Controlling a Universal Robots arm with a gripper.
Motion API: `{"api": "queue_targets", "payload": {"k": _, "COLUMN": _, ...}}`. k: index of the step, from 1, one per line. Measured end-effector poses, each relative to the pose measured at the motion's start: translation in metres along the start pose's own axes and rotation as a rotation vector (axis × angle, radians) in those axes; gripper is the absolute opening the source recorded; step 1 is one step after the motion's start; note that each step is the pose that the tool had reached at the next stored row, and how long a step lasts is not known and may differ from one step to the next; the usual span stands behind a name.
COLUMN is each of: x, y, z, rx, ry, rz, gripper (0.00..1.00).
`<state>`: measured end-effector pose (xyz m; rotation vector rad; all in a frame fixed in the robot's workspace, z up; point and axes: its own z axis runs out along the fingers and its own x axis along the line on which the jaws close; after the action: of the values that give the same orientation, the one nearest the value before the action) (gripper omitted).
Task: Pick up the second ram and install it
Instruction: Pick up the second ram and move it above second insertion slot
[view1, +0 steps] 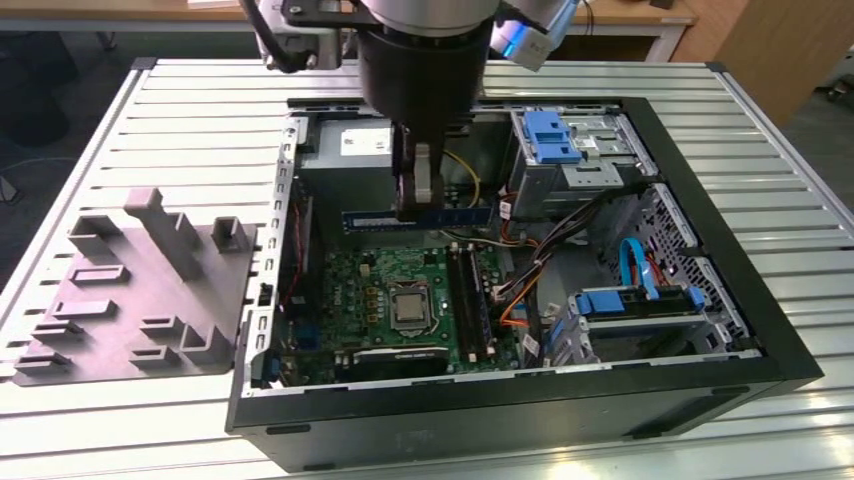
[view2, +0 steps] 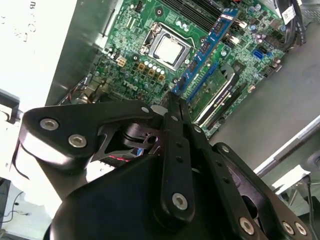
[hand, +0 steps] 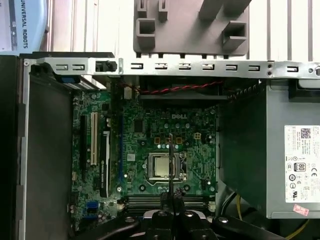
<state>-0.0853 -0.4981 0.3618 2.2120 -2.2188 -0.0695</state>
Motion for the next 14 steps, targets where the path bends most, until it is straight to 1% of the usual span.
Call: {"api": "queue_targets", "payload": {"k": 14, "x": 0.0007, "y": -0.0009, "z": 0.0252, "rx": -0.0001, "ry": 0.0001, "rz": -0.002, "gripper": 0.12}}
